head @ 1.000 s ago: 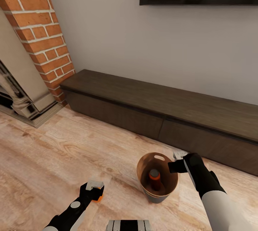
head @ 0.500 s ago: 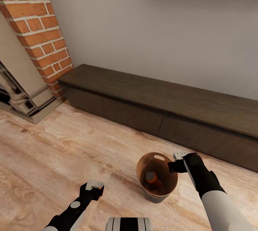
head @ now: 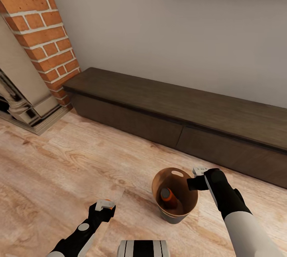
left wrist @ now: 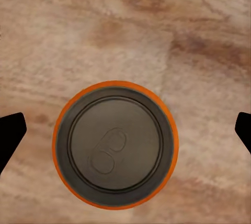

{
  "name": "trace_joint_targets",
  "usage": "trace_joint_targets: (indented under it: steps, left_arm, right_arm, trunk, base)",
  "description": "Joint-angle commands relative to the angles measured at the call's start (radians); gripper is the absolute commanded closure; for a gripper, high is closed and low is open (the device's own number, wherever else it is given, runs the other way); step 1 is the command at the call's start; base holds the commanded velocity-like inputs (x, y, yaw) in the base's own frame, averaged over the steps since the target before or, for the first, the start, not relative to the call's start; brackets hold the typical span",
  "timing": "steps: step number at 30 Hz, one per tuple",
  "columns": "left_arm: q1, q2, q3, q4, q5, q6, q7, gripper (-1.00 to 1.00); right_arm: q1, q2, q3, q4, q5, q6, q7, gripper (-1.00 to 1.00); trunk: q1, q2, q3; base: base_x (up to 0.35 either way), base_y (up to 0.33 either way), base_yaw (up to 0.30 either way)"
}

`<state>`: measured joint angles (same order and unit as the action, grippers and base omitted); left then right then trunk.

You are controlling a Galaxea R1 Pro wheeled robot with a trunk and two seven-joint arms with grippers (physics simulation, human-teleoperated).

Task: Put the three can of soda from the living room inside the tash can in the kitchen.

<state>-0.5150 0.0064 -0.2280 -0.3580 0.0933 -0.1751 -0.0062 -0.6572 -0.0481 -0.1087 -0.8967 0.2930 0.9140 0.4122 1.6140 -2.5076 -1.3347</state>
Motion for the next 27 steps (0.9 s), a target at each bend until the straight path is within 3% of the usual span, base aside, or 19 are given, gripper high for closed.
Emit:
trace_joint_targets:
  steps: [1,7,19,27]
  left_arm:
    - [0.0,0.0,-0.001,0.0,0.0,0.0,0.0,-1.0]
    - [0.0,0.0,-0.001,-0.002,-0.001,-0.001,0.0,-1.0]
    - [0.0,0.0,-0.001,-0.001,-0.001,0.0,0.0,-1.0]
    - [0.0,0.0,-0.001,-0.001,-0.001,0.0,0.0,-1.0]
  right_arm:
    - [0.001,0.001,-0.002,0.036,-0.011,-0.026,0.002,1.0]
    - [0.001,0.001,-0.002,0.021,-0.012,-0.028,0.003,1.0]
    - [0.007,0.002,0.001,-0.161,-0.017,0.0,0.005,1.0]
    - [0.008,0.003,0.001,-0.189,-0.017,0.006,0.005,1.0]
  trunk:
    - [0.0,0.0,0.0]
    - [0.0,0.0,0.0]
    - [0.0,0.0,0.0]
    - [0.0,0.0,0.0]
  base:
    - [0.0,0.0,0.0]
    - [0.0,0.0,0.0]
    - [0.0,0.0,0.0]
    - [0.0,0.0,0.0]
